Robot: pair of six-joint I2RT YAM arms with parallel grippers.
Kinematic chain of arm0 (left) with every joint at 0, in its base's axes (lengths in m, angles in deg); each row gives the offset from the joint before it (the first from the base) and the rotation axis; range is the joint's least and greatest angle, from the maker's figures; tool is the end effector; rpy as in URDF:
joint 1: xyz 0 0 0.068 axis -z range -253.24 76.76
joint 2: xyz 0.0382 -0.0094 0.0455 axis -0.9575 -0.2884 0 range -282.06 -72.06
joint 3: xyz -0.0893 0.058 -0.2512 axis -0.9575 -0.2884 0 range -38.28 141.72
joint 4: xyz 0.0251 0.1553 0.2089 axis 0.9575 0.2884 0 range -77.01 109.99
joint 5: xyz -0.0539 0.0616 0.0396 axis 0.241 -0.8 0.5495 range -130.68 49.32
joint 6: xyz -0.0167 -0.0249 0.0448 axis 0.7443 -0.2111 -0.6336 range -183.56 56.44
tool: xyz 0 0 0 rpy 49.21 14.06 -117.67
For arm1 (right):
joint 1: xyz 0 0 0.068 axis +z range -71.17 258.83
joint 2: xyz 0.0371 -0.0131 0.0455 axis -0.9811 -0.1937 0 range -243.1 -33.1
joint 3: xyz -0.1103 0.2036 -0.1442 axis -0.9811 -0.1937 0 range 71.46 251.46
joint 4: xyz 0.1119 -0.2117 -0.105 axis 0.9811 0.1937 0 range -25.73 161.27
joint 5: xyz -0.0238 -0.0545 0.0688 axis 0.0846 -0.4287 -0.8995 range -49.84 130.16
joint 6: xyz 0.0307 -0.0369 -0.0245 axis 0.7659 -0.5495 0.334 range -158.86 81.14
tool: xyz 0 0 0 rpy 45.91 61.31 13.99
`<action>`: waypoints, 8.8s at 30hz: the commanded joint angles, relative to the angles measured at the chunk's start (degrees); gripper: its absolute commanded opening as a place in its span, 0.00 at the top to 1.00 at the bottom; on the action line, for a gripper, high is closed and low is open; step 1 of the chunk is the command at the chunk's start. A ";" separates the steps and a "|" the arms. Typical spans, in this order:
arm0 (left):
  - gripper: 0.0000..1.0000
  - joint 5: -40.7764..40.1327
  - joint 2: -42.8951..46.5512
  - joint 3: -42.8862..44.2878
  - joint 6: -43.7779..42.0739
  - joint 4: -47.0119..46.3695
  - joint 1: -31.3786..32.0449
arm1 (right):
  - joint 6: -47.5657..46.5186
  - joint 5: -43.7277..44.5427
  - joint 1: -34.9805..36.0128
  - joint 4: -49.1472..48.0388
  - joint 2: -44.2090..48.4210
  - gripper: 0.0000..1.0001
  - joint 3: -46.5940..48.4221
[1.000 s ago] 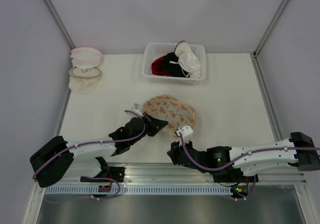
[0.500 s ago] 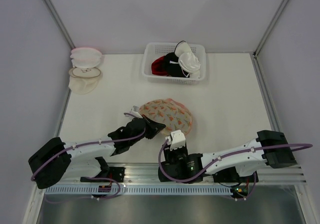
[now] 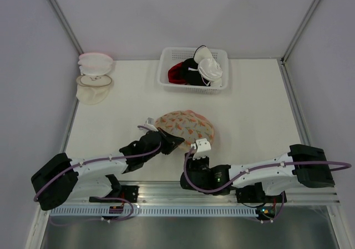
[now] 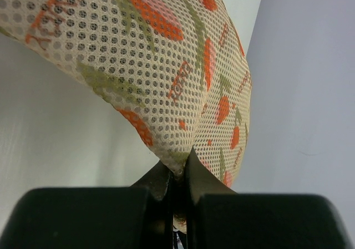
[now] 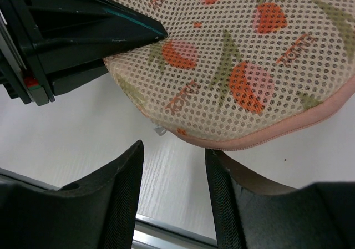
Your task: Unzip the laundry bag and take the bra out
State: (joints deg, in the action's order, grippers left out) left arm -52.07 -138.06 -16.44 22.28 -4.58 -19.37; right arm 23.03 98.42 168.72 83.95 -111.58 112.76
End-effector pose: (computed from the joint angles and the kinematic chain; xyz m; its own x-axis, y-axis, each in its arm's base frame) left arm 0.1399 -0.1796 0.1783 -0.7049 -0.6926 -0.1530 -0.2134 0.4128 -0.8855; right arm 0.0308 0.2495 0.1943 -0.4639 0.0164 -0.8857 -0.2462 0.9581 0.1467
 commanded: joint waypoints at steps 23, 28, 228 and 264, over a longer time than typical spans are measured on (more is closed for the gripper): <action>0.98 0.94 -1.94 -2.42 6.62 -5.55 0.98 | 0.69 1.51 -4.81 -6.06 1.48 0.89 -1.92; 0.98 0.85 -1.94 -2.69 6.36 -6.08 0.98 | 1.66 1.24 -4.72 -3.95 3.50 0.99 -3.24; 0.98 43.73 -25.11 23.58 -34.08 3.52 -30.22 | 2.19 -11.23 -17.55 18.47 16.95 0.99 -5.61; 0.58 32.76 -12.84 3.64 -13.60 -8.72 -8.87 | -18.82 -33.12 -17.46 -19.86 9.04 1.00 -6.23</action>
State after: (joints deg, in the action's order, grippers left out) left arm -18.09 -150.85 -14.80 7.05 -8.84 -28.49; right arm 4.78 64.09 151.34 65.13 -104.98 104.60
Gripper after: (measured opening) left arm 0.535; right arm 0.007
